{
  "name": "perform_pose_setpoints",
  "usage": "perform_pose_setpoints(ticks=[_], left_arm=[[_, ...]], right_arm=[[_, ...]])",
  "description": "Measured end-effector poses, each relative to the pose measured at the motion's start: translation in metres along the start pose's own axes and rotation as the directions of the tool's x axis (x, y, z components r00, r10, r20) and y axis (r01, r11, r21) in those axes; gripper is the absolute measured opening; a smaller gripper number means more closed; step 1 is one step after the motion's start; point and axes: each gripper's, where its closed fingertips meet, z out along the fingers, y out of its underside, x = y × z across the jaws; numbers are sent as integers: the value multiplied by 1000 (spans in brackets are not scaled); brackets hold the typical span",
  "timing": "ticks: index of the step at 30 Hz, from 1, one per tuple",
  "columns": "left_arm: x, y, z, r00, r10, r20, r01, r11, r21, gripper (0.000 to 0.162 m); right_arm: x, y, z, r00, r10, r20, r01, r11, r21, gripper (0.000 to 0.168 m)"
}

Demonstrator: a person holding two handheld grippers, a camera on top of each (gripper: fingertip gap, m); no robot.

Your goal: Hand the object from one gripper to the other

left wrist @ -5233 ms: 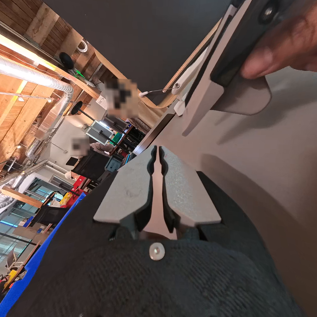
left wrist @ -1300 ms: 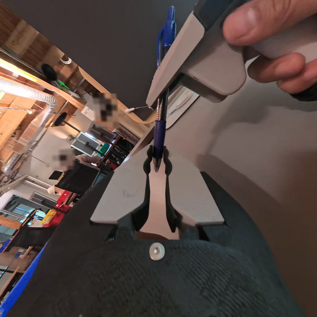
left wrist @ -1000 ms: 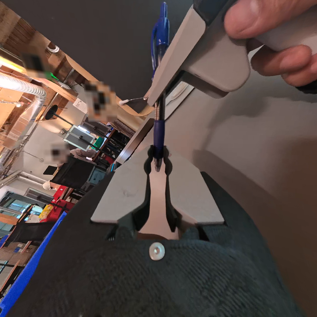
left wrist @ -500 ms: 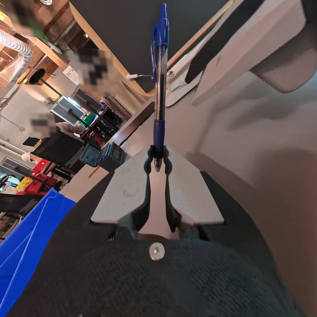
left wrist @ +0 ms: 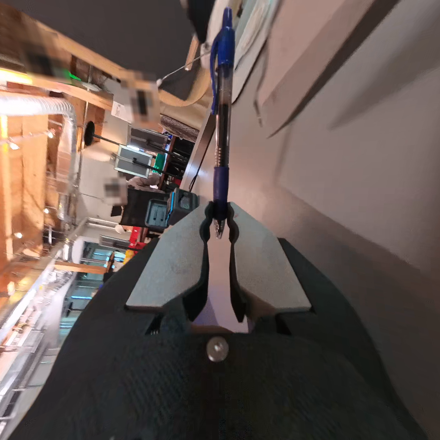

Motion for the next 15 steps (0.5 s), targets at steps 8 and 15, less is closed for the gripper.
perform_pose_setpoints(ticks=[8,15], left_arm=[[17,-28,-12,991,131,-19,-127,982,137,9],[21,-40,-19,994,97,-55,-82,970,231,11]], right_arm=[[-17,5,3,988,-156,19,156,987,-32,47],[-21,26,3,987,-120,107,129,989,-78,14]])
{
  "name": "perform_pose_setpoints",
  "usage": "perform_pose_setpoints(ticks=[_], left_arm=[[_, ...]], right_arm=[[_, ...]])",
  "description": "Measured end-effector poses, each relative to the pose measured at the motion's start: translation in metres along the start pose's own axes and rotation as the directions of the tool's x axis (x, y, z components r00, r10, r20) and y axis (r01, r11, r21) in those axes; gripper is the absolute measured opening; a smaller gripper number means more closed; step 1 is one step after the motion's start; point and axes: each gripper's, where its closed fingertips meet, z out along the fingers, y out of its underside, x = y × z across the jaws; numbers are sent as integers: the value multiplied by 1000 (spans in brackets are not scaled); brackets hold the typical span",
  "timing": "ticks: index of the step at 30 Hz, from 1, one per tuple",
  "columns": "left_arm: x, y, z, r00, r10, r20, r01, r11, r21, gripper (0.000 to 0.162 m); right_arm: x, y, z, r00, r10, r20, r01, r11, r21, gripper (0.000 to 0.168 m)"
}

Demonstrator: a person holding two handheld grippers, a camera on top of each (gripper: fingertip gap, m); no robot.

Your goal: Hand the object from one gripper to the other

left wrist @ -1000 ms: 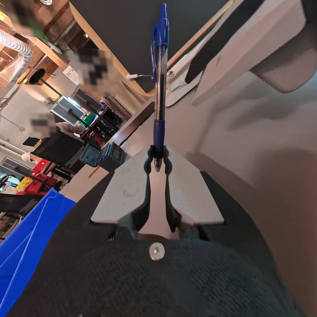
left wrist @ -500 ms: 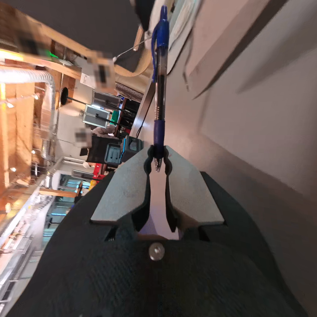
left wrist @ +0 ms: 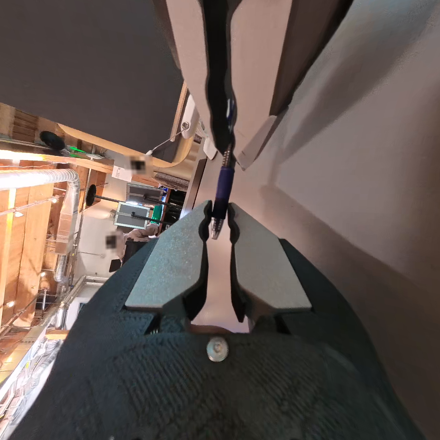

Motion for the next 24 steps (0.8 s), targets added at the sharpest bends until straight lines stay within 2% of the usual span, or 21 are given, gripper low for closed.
perform_pose_setpoints(ticks=[4,8,12,14,16,18,20,22,24], left_arm=[[-11,1,0,995,-87,50,86,996,20,16],[-36,3,-6,965,-225,138,217,974,66,18],[-43,9,-7,953,-256,161,248,967,66,19],[-40,7,-6,956,-254,150,245,967,73,19],[-37,3,-6,959,-248,137,238,968,81,19],[-36,1,-5,962,-235,140,225,970,88,19],[-35,1,-5,965,-221,145,210,974,87,18],[-37,0,-5,965,-212,157,200,976,89,17],[-40,0,-7,962,-206,178,191,977,97,15]], right_arm=[[-4,0,1,995,79,59,-80,997,10,9],[3,3,3,968,236,81,-237,972,4,6],[15,2,-1,863,476,170,-490,871,49,6],[18,-11,-9,748,591,301,-642,760,104,5],[19,-29,-21,565,661,493,-797,593,119,6],[23,-39,-31,384,673,633,-898,431,87,4],[25,-44,-39,231,643,730,-949,314,24,5],[27,-47,-42,142,618,773,-968,249,-22,5],[21,-43,-38,123,635,762,-963,263,-64,5]])
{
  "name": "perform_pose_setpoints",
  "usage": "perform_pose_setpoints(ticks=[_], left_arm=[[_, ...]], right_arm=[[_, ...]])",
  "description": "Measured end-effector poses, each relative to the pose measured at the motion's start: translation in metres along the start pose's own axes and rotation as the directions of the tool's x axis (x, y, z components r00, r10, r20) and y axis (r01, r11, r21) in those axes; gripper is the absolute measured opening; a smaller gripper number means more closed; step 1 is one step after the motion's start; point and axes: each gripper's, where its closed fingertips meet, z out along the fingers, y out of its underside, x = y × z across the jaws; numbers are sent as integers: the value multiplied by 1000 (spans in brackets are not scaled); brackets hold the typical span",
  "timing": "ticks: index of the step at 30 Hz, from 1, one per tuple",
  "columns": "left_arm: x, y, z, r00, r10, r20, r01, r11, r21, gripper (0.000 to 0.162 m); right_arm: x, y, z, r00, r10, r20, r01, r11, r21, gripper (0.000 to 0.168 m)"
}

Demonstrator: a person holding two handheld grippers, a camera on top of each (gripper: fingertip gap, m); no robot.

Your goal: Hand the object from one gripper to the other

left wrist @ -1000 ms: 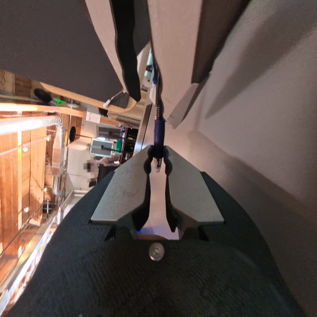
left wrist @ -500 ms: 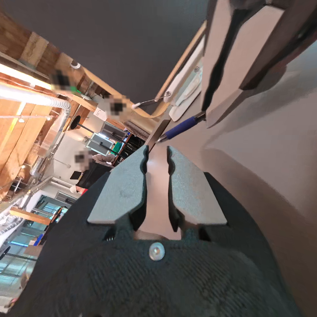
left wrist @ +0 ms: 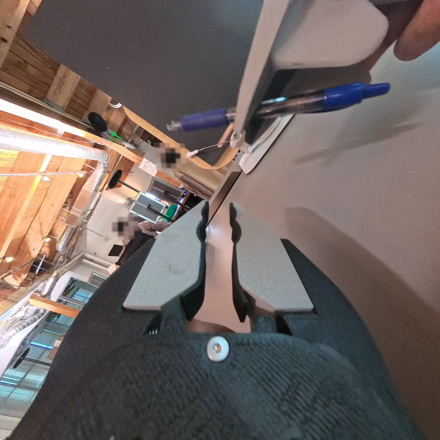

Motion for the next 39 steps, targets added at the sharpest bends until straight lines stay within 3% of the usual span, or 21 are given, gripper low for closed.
perform_pose_setpoints(ticks=[7,12,21,30,34,39], left_arm=[[7,-1,0,999,27,-28,-27,1000,7,17],[9,-3,0,998,59,-26,-59,998,18,17],[20,-12,-3,975,222,-8,-220,973,71,23],[31,-23,-3,867,490,91,-497,864,79,27],[32,-20,-3,859,507,74,-512,857,67,16],[32,-17,-3,928,372,-19,-371,927,61,12]], right_arm=[[24,20,-1,988,-42,-151,22,991,-133,5],[20,23,3,995,31,-97,-43,991,-124,5],[25,40,7,992,40,-121,-65,976,-210,5],[15,57,8,987,156,-49,-163,943,-290,5],[4,62,10,987,160,5,-150,932,-329,7],[-7,54,8,992,114,59,-90,946,-311,15]])
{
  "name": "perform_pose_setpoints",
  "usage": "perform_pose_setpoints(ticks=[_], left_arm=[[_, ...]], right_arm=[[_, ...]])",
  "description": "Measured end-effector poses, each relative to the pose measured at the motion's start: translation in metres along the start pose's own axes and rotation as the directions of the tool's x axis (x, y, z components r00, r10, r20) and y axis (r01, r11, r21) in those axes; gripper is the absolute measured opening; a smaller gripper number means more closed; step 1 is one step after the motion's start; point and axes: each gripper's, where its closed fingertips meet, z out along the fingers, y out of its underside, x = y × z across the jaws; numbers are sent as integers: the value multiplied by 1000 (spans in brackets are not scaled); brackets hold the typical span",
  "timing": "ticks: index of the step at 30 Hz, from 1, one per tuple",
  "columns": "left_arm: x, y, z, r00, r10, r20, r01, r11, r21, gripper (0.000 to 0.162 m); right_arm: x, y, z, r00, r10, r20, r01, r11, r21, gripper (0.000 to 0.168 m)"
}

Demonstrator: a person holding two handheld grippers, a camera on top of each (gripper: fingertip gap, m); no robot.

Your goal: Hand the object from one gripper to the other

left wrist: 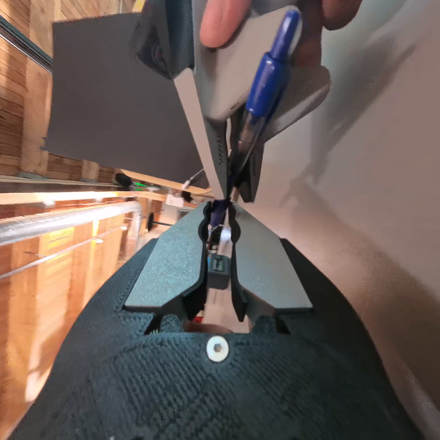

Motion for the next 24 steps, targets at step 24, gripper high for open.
perform_pose_setpoints(ticks=[24], left_arm=[[-16,-1,-18,419,-812,-406,871,485,-71,9]], right_arm=[[-30,-50,-8,745,-555,-370,635,761,137,59]])
